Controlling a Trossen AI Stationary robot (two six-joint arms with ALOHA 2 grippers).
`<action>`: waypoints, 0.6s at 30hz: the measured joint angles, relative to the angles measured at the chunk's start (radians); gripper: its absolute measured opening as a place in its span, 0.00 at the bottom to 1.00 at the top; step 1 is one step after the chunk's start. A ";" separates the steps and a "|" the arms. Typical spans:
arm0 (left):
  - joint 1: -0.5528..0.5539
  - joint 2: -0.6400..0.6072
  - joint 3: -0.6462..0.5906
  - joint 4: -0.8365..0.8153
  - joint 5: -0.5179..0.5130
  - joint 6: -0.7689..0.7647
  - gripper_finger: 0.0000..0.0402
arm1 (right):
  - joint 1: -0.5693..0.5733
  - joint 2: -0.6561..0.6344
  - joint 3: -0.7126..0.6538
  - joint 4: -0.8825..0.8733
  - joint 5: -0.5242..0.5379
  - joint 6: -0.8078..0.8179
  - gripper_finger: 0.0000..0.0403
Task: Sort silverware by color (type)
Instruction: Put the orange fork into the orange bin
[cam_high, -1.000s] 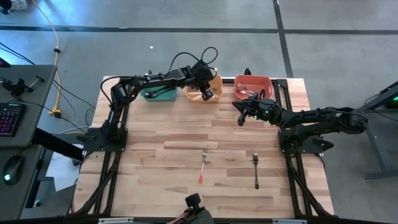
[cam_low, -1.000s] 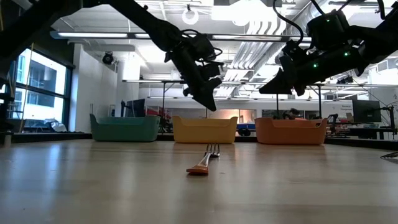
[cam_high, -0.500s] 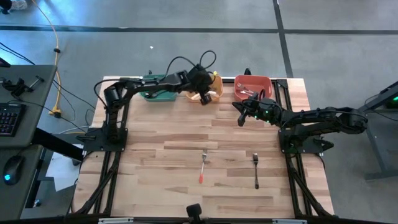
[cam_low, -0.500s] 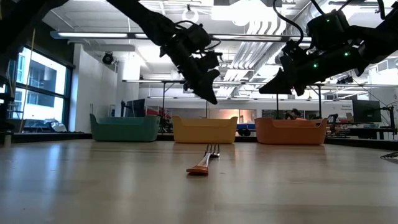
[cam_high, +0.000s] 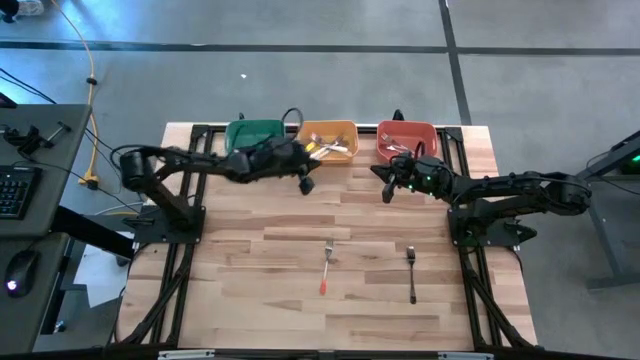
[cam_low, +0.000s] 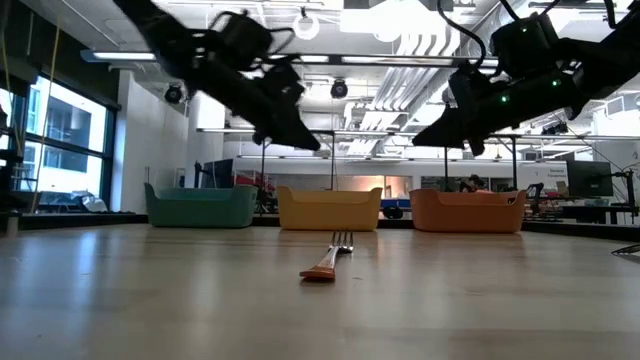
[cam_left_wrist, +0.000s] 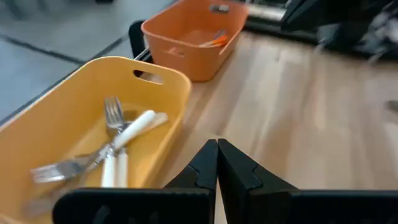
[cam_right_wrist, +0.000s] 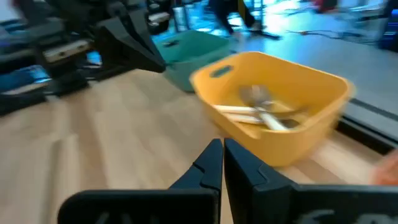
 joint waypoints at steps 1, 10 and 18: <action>-0.009 -0.023 -0.048 0.053 0.000 -0.014 0.00 | 0.005 0.004 0.007 0.000 -0.023 0.012 0.00; -0.053 -0.113 -0.387 0.456 -0.002 -0.069 0.00 | 0.155 0.173 0.061 -0.004 -0.053 0.102 0.00; -0.039 -0.114 -0.512 0.613 -0.005 -0.076 0.00 | 0.400 0.389 0.069 0.102 -0.016 0.345 0.06</action>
